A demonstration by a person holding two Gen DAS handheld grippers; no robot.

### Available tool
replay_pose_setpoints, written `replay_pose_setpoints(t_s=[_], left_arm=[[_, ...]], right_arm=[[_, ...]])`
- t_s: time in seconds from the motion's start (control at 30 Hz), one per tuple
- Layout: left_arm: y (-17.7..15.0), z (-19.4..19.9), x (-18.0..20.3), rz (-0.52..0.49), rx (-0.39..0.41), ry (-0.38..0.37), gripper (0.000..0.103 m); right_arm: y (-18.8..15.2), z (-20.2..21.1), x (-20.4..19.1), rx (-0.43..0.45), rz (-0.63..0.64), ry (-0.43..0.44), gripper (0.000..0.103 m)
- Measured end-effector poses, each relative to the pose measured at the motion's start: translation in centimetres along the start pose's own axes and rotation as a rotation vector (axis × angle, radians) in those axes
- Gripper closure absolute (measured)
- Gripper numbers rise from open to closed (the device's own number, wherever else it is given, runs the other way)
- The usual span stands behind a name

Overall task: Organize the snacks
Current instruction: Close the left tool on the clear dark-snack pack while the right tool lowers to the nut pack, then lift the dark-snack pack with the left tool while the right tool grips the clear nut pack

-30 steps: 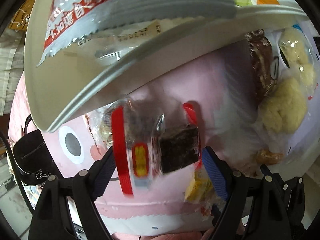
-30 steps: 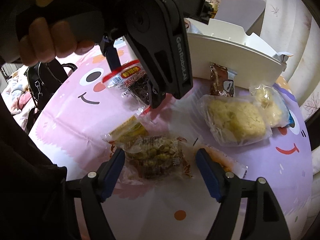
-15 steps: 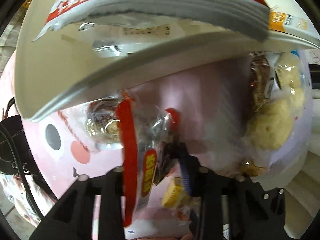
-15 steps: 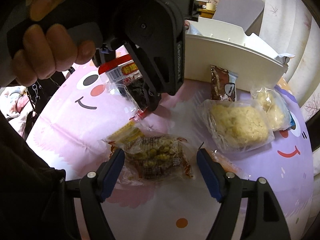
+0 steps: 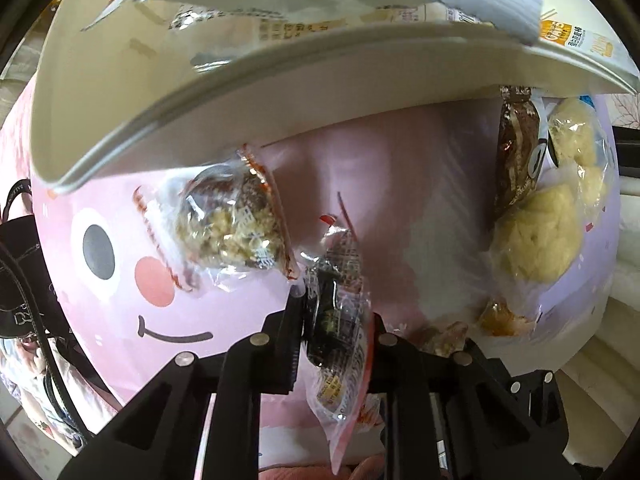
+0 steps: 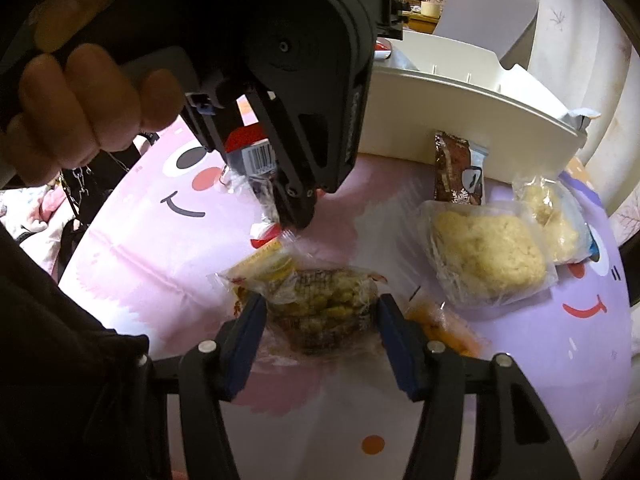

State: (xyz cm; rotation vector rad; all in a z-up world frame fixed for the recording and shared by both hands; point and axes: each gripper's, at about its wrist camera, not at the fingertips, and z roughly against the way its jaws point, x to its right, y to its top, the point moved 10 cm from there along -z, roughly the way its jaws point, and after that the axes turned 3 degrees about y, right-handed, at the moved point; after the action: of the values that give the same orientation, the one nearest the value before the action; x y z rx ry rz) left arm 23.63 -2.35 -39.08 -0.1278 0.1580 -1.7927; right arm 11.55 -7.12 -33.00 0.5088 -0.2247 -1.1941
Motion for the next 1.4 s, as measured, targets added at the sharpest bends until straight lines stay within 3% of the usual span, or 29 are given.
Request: replay_pose_setpoints(t_s=[0.23,0.33,0.4,0.43,0.47,0.6,0.77,0.87,0.93,1.0,1.1,1.4], left_arm=[[-1.7,1.9,-0.3,0.001,0.029,-0.013,0.086],[-2.6,3.0,-0.6,0.003,0.045,-0.019,0.087],[-3.6,3.5,-1.8,0.006,0.054,-0.022,0.087],[-3.9,3.8,-2.1,0.008,0.06,-0.023,0.087],[-4.2,4.0,-2.3,0.01,0.064,-0.027,0.086],[-5.5,4.6,-3.5,0.007,0.094,-0.033,0.086],[-7.3,5.6,-5.0,0.004,0.122,-0.041,0.086],[-8.4,5.7,-6.4,0.003,0.131,-0.046,0.086],[-9.4,5.0,-7.0,0.006,0.137,-0.051,0.086],[-9.6,5.1,-7.8,0.006,0.142,-0.053,0.086],[-9.8,5.0,-8.9,0.008,0.155,-0.055,0.086],[-10.2,5.9,-12.1,0.018,0.182,-0.065,0.086]], right_arm=[[0.0,0.2,0.0,-0.015,-0.019,-0.018,0.05],[0.1,0.6,-0.1,-0.006,-0.035,-0.021,0.057],[0.2,1.1,-0.4,0.012,-0.04,-0.026,0.082],[-0.1,0.8,-0.5,-0.015,-0.045,-0.032,0.1],[-0.6,0.3,-0.5,-0.058,-0.058,-0.031,0.103],[-1.7,-0.2,-0.3,-0.072,-0.092,-0.05,0.103],[-1.5,0.7,0.0,-0.026,-0.179,-0.059,0.103],[-1.0,0.9,0.1,-0.015,-0.197,-0.082,0.101],[-0.6,1.0,-0.2,-0.002,-0.199,-0.098,0.094],[-0.3,1.2,-0.4,0.013,-0.202,-0.105,0.07],[0.5,1.2,-0.5,0.036,-0.209,-0.132,0.045],[1.6,-1.1,0.5,0.003,-0.251,-0.177,0.035]])
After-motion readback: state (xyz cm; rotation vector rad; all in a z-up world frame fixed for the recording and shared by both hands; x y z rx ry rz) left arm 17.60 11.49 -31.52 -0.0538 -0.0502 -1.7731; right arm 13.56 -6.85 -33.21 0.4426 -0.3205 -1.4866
